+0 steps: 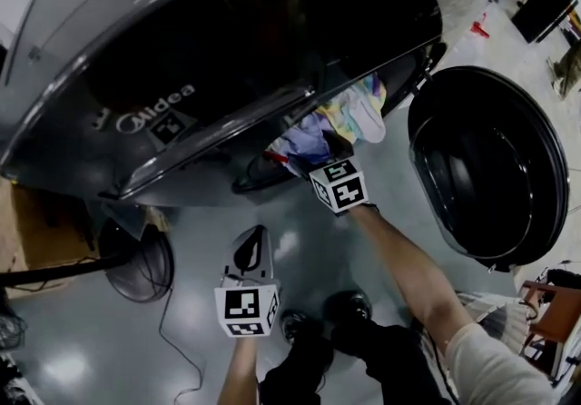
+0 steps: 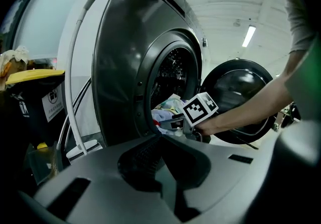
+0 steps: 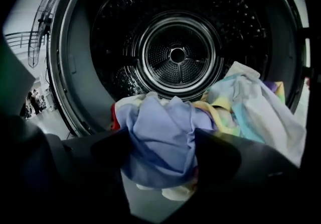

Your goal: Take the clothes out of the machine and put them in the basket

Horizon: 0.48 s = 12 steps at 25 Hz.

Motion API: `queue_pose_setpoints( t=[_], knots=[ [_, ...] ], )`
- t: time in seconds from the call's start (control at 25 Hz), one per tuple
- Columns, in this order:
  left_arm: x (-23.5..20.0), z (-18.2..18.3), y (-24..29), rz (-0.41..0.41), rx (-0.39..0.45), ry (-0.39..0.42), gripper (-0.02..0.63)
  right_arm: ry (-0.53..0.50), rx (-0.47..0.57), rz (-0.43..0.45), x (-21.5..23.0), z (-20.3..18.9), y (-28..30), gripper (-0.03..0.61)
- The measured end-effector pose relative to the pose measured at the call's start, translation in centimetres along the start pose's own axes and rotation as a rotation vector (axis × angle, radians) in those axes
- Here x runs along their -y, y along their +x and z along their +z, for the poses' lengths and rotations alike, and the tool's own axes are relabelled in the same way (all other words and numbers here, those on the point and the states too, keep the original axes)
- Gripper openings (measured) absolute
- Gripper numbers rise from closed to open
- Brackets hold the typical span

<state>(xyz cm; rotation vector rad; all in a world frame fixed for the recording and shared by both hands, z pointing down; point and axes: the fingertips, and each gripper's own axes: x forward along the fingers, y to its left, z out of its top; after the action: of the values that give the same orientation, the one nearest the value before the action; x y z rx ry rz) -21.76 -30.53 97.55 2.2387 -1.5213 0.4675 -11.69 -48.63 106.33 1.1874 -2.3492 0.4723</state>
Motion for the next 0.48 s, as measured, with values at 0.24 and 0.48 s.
queue_pose_setpoints(
  t=[0.24, 0.48],
  knots=[
    [-0.5, 0.1, 0.0, 0.017, 0.004, -0.017, 0.018, -0.114, -0.050, -0.025, -1.9, -0.1, -0.3, 0.140],
    [0.7, 1.3, -1.4, 0.008, -0.005, -0.024, 0.018, -0.127, -0.058, 0.026, -4.0, 1.1, -2.5, 0.089]
  ],
)
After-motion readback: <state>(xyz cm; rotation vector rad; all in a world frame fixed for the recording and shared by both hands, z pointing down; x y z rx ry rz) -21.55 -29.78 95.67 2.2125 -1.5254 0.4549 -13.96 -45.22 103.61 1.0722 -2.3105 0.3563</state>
